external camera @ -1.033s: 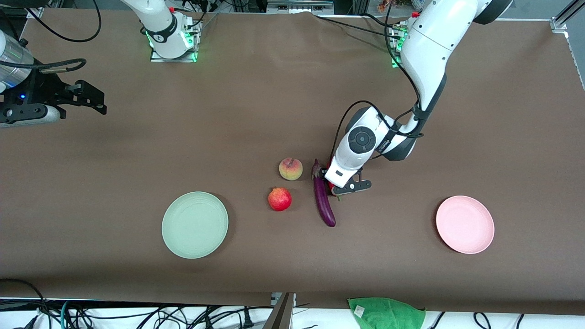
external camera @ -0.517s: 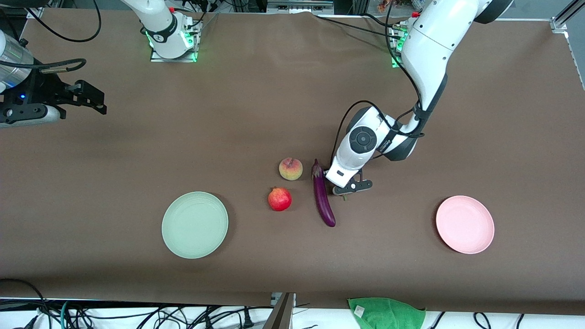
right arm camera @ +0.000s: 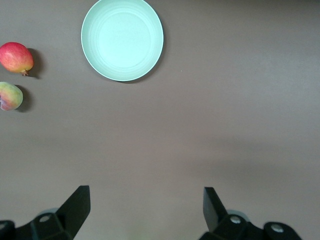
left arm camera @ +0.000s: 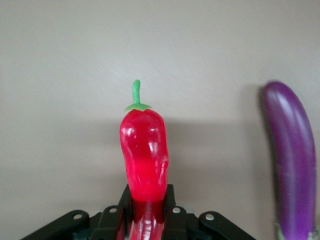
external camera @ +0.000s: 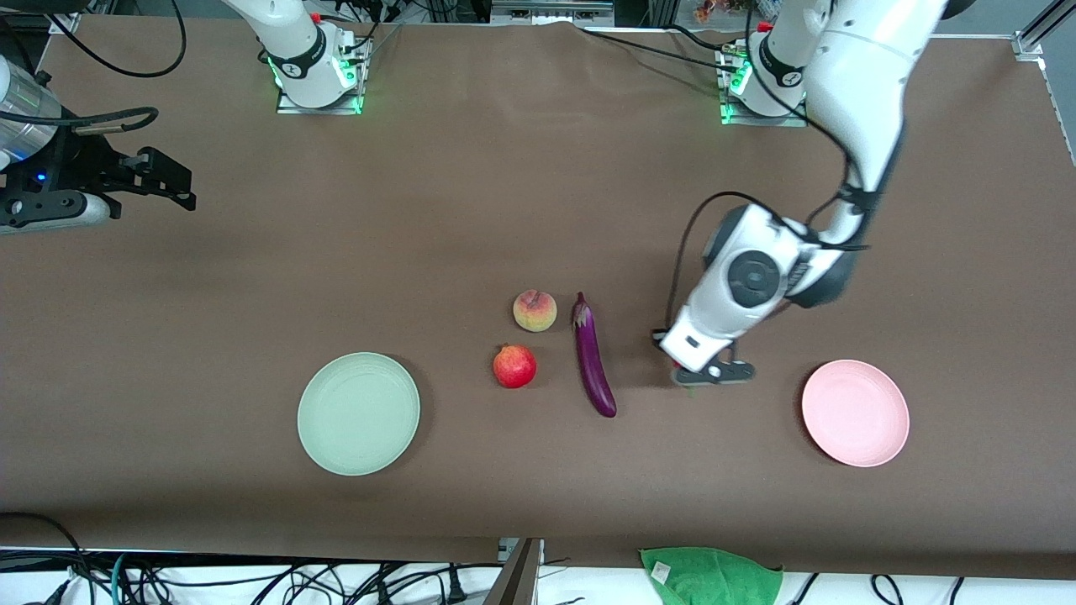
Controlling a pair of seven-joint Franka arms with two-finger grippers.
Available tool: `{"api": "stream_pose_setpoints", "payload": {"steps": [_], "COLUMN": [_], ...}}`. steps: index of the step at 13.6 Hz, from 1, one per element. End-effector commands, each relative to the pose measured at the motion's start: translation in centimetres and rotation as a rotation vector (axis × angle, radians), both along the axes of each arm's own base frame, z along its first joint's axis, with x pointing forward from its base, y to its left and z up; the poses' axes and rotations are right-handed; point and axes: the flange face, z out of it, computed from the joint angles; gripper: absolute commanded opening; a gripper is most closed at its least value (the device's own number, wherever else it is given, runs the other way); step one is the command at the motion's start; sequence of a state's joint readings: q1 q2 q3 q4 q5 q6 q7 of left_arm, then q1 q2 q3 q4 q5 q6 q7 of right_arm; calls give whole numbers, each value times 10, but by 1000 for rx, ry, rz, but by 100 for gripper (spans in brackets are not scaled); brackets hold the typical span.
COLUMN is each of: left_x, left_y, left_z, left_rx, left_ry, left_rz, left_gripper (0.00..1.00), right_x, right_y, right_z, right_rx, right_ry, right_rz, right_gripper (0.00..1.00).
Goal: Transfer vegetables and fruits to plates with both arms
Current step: 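Carry the chili to the pink plate while the right gripper reaches the pomegranate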
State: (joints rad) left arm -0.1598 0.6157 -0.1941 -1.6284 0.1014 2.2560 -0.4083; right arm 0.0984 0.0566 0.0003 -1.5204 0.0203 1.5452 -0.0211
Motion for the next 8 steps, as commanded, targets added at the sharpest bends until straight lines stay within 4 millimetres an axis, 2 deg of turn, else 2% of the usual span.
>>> {"api": "stream_pose_setpoints", "payload": {"steps": [1,3,4,5,6,7,8], "left_x": [23,43,51,55,58,61,64], "left_y": [68,131,154,188,205,222,234], "left_z": [6,11,11,4,-4,-12,-19], "left_rx": [22,21,26,36,39,38,40], "left_ry": [-17,-43,-54,-63,-83,-104,-129], "left_rz": [-156,-227,-273,-292,-303,-306,-311], "left_gripper": [0,0,0,0,0,0,0], "right_x": [0,6,13,16,23,32,36], "right_y": [-1,-9,-4,4,15,25,29], "right_z": [1,-9,-25,-29,-49,-82,-97], "right_rx": [-13,-8,-22,-53,-99,-130,-131], "right_ry": [-15,-2,27,26,55,115,144], "right_rz": [-3,-14,5,15,51,73,71], "right_gripper": [100,100,100,100,100,100,100]}}
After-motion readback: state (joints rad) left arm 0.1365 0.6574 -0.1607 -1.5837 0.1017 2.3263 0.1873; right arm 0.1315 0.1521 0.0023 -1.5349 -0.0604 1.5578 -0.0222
